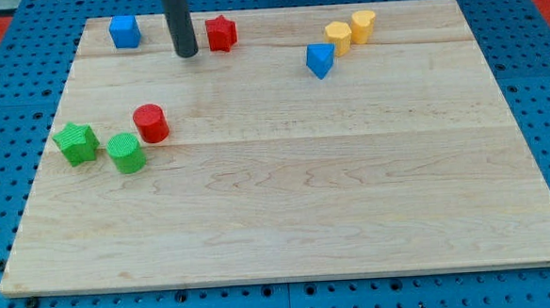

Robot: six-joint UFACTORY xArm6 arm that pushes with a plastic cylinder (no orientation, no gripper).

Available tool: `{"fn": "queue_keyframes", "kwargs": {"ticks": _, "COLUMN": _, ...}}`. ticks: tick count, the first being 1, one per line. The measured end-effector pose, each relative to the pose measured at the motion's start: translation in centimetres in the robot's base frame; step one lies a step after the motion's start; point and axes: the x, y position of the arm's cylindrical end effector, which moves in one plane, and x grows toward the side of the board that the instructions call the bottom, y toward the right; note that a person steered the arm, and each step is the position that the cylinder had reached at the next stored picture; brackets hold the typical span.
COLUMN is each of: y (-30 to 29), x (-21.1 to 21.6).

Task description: Push the red star to the top center of the board

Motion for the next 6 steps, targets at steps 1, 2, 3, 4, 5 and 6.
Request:
{"fn": "queue_keyframes", "kwargs": {"ticks": 1, "y": 1.1, "x": -1.1}}
{"fn": "queue_keyframes", "kwargs": {"ticks": 2, "y": 4.7, "x": -1.1}}
{"fn": "queue_keyframes", "kwargs": {"ticks": 3, "y": 7.6, "x": -1.1}}
{"fn": "queue_keyframes", "kwargs": {"ticks": 4, "y": 7.4, "x": 0.1}}
{"fn": "queue_keyframes", "kwargs": {"ticks": 5, "y": 7.8, "x": 0.2}}
{"fn": "queue_keyframes", "kwargs": {"ticks": 6, "y": 8.9, "x": 0.2}}
